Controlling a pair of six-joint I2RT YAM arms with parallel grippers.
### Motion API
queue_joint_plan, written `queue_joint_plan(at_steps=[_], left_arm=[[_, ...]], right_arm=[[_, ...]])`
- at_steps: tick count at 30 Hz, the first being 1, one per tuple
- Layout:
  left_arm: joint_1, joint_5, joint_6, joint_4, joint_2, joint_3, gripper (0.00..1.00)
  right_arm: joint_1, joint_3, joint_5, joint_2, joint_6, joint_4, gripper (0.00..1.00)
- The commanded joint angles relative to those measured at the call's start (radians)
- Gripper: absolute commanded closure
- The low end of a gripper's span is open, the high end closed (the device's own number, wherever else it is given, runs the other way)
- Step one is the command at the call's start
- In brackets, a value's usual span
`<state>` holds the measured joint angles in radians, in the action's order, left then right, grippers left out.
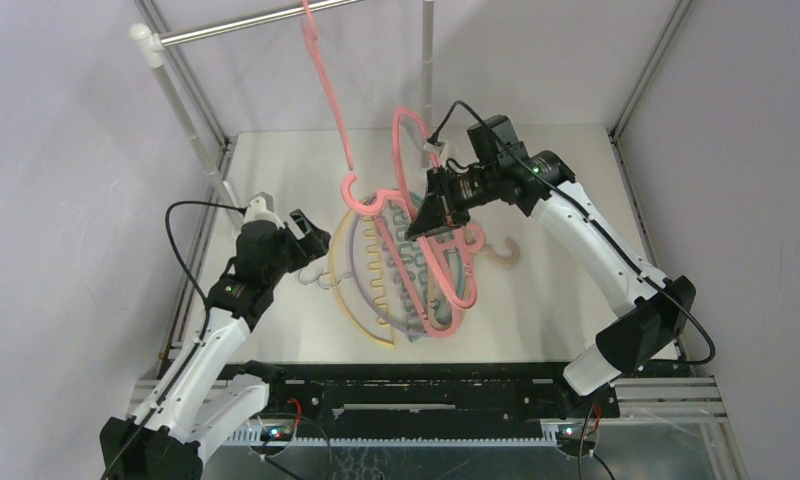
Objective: Organize the hangers
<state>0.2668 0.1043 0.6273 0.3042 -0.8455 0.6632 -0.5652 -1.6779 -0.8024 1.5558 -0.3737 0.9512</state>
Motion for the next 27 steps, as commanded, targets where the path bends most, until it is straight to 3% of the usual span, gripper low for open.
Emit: queue_joint_plan(at_steps=[1, 8, 12, 14, 24, 27], left_arm=[[-0.006, 0.025, -0.032, 0.013, 0.039, 0.053, 0.11], [-0.007, 0.031, -0.023, 0.018, 0.087, 0.017, 0.11], [-0.007, 0.035, -0.023, 0.016, 0.103, 0.003, 0.11], [-0.007, 0.037, -0.023, 0.016, 0.108, 0.001, 0.11], [-0.007, 0.051, -0.032, 0.066, 0.156, 0.01, 0.11], [-0.007, 0.058, -0.035, 0.082, 0.168, 0.002, 0.11]], right_arm=[[0.063, -0.01, -0.292, -0.053, -0.168, -0.229, 1.0], [0.14, 0.062, -0.492, -0.07, -0.463, -0.621, 1.0], [0.157, 0.104, -0.459, 0.005, -0.882, -1.166, 1.0], [0.152, 0.03, -0.429, 0.09, -1.046, -1.414, 1.0], [0.116, -0.696, -0.311, 0.613, -1.266, -1.479, 1.0], [0.119, -0.805, -0.239, 0.71, -1.322, -1.487, 1.0]])
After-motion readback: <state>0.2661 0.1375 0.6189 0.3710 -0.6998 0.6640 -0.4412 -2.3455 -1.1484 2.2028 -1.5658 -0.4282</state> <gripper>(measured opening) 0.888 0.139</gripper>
